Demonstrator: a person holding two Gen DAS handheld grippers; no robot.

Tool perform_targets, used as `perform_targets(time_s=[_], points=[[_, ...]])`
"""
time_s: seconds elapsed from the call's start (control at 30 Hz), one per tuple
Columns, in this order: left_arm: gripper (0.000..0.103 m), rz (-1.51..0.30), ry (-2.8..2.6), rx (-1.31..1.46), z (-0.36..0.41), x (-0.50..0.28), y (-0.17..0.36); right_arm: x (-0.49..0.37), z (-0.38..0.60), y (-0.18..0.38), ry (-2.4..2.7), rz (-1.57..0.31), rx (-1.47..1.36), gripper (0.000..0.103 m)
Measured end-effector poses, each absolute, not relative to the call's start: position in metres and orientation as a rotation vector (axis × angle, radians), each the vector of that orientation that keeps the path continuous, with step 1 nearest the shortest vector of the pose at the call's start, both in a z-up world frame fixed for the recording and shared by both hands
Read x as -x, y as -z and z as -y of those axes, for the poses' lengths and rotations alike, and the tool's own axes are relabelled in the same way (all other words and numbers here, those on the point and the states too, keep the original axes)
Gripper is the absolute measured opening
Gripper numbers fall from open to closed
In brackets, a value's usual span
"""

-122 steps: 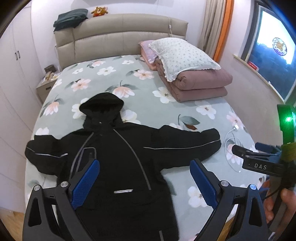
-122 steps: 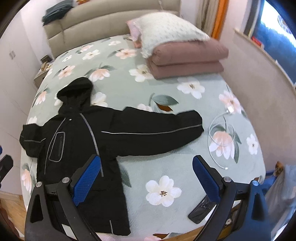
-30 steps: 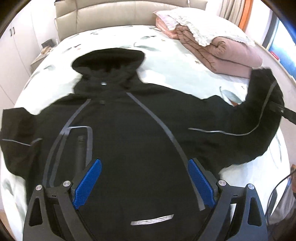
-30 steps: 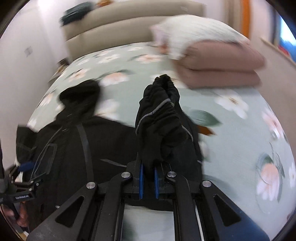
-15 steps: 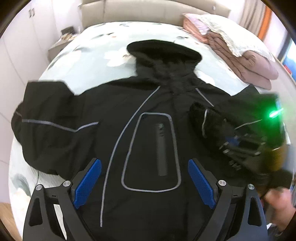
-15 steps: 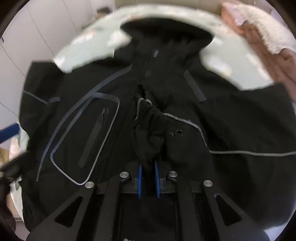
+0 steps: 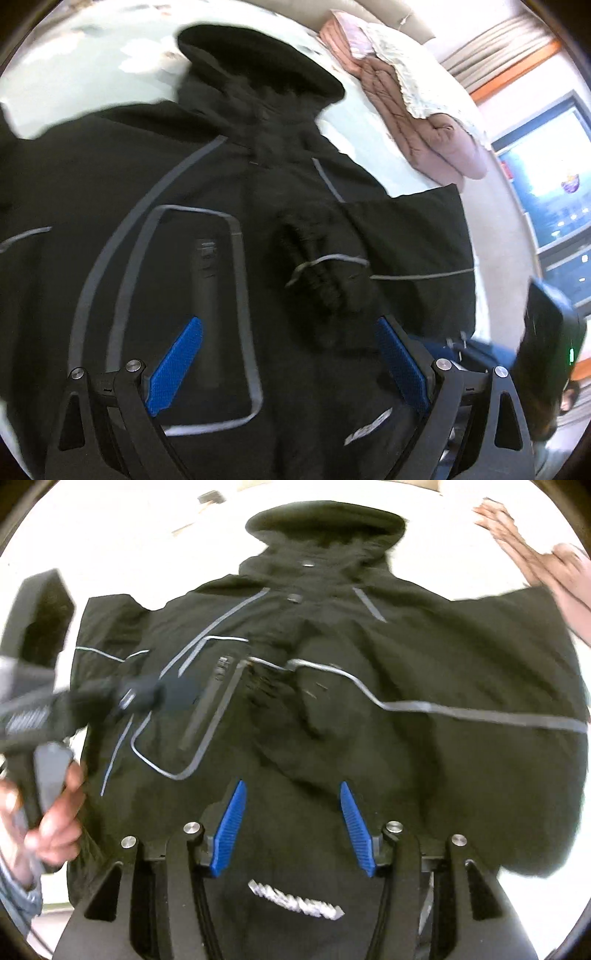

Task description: Fold large clothes

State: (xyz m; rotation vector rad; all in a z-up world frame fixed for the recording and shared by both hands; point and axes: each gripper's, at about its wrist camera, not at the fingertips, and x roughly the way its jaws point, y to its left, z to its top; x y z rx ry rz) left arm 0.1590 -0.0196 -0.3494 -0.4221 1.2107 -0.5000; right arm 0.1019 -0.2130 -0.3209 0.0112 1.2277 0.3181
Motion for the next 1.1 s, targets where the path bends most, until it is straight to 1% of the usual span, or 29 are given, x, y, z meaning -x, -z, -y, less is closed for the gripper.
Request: perform_targets(time_s=[0.13,0.17,0.2,0.23,0.27,0.3,0.4,0.5,0.53,0.63,0.73,0.8,0.93,1.0,1.07,1.1], points=[[0.094,-1.227,0.511,0.424,0.058,-0.179,0.364,-0.093,0.244,0.322,-0.258,-1.248,-0.058,0.057],[0.082,-1.233,0.501,0.411,0.063,-0.183,0.368,-0.092,0.248,0.324,-0.25,-1.254,-0.069,0.057],[0.05,-1.254,0.497,0.386,0.073,-0.188,0.375,-0.092,0.25,0.324,-0.245,-1.258,-0.074,0.057],[0.033,-1.289,0.492,0.361,0.081,-0.192,0.383,-0.092,0.251,0.325,-0.239,-1.258,-0.078,0.057],[0.022,-1.298,0.473,0.338,0.088,-0.196,0.388,-0.091,0.253,0.323,-0.233,-1.254,-0.081,0.057],[0.019,-1.282,0.473,0.319,0.091,-0.198,0.385,-0.091,0.256,0.319,-0.235,-1.248,-0.085,0.057],[0.018,-1.186,0.466,0.308,0.081,-0.194,0.355,-0.091,0.257,0.306,-0.241,-1.217,-0.083,0.057],[0.018,-1.08,0.415,0.317,0.046,-0.189,0.313,-0.092,0.259,0.288,-0.269,-1.172,-0.095,0.058],[0.018,-1.051,0.388,0.318,0.03,-0.187,0.3,-0.094,0.26,0.282,-0.267,-1.156,-0.095,0.061],[0.018,-1.032,0.316,0.306,-0.018,-0.184,0.285,-0.1,0.264,0.274,-0.267,-1.109,-0.111,0.067],[0.019,-1.102,0.244,0.265,-0.052,-0.178,0.3,-0.115,0.271,0.282,-0.234,-1.1,-0.132,0.067],[0.02,-1.169,0.216,0.252,-0.066,-0.175,0.319,-0.129,0.278,0.3,-0.183,-1.118,-0.15,0.067],[0.03,-1.279,0.165,0.205,-0.071,-0.165,0.363,-0.147,0.283,0.346,-0.091,-1.225,-0.113,0.067],[0.031,-1.29,0.14,0.223,-0.081,-0.16,0.372,-0.154,0.277,0.37,-0.077,-1.284,-0.063,0.067],[0.033,-1.244,0.131,0.28,-0.09,-0.154,0.366,-0.155,0.264,0.37,-0.081,-1.271,0.014,0.076],[0.036,-1.218,0.124,0.298,-0.093,-0.15,0.36,-0.155,0.26,0.371,-0.08,-1.276,0.035,0.08]])
